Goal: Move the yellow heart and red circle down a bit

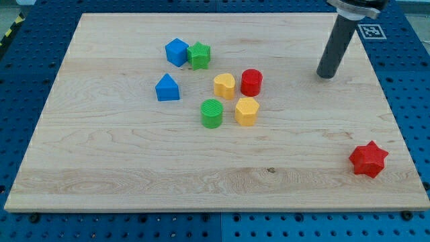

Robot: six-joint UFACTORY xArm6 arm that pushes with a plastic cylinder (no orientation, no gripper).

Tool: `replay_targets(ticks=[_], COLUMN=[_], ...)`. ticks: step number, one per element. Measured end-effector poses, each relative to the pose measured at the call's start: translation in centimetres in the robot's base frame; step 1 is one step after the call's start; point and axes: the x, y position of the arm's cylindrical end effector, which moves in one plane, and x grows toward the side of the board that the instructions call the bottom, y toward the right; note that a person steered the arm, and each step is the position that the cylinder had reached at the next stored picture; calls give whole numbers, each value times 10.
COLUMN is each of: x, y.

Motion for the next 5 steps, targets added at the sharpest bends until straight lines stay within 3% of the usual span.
replay_targets(ticks=[2, 3, 5], x=[-12, -11, 20], y=[-178, -214, -175])
